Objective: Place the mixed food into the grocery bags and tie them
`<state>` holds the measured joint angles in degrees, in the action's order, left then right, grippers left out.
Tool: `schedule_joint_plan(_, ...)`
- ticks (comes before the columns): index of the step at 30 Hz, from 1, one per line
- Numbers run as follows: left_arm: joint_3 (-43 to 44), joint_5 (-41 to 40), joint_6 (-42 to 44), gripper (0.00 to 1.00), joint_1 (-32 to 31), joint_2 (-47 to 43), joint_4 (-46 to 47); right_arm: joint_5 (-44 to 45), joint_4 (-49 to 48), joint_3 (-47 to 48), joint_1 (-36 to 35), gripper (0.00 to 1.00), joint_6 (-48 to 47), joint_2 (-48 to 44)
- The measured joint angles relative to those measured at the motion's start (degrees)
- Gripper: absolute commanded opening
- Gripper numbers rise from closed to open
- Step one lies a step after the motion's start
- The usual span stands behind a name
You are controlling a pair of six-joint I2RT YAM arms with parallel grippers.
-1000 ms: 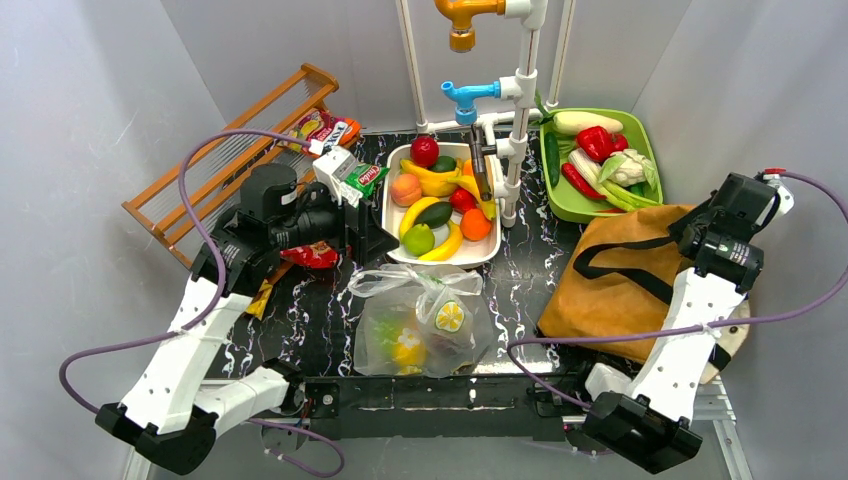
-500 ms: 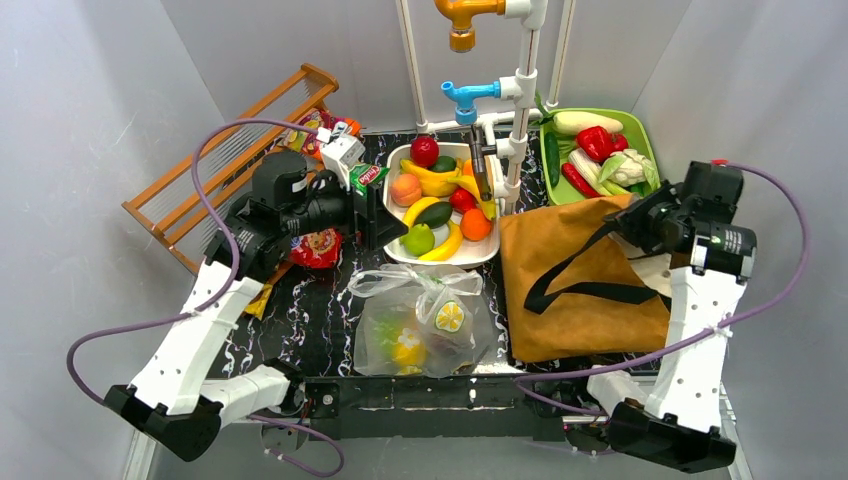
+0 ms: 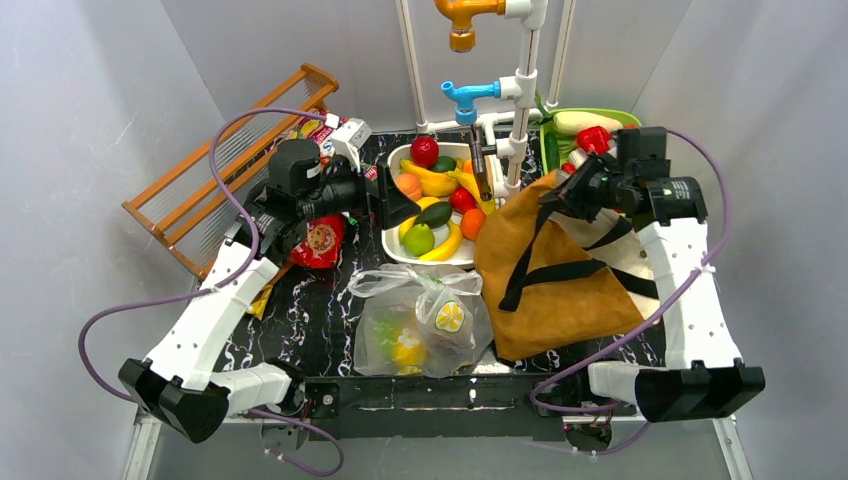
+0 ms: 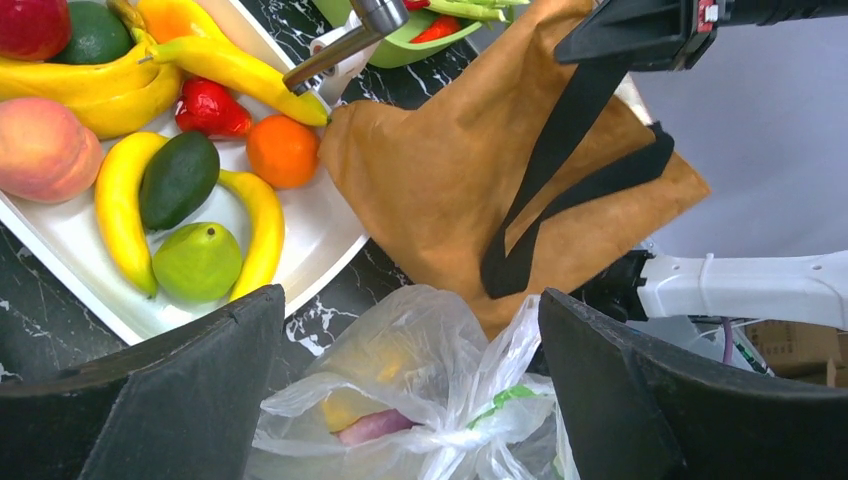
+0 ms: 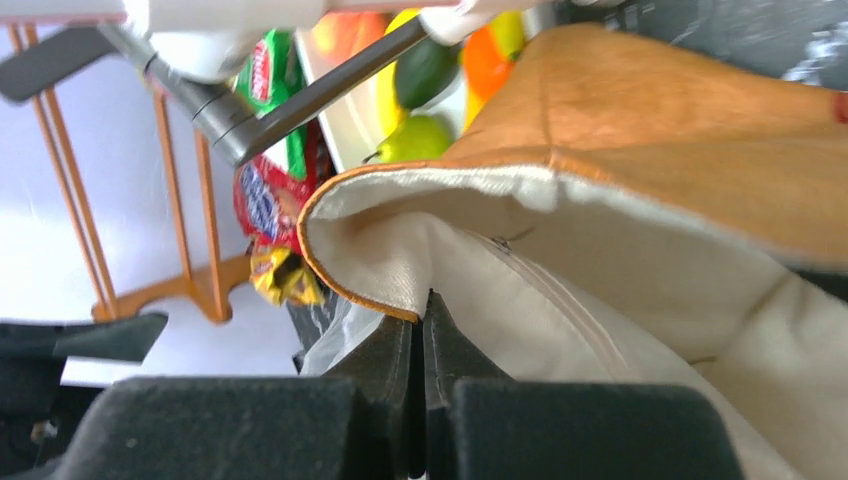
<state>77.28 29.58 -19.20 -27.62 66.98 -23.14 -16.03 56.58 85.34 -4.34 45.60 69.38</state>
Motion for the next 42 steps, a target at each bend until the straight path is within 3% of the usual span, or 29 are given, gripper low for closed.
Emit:
schedule_joint_plan(17,0.7,-1.4,-3.1,0.98,-1.5,9.7,10.2,-16.9,-5.7,7.4,-16.2,0.01,-4.0,13.2)
schedule_joint_plan(30,10.9,-6.5,-5.6,0.97,-7.7,24.0,15.6,-22.0,-3.8,10.5,-18.1,0.01,-8.7,15.6)
schedule_joint_plan(42,11.6,-3.9,-9.0,0.95,-8.4,26.1,20.7,-23.6,-2.9,10.5,-18.5,0.01,-10.3,16.1)
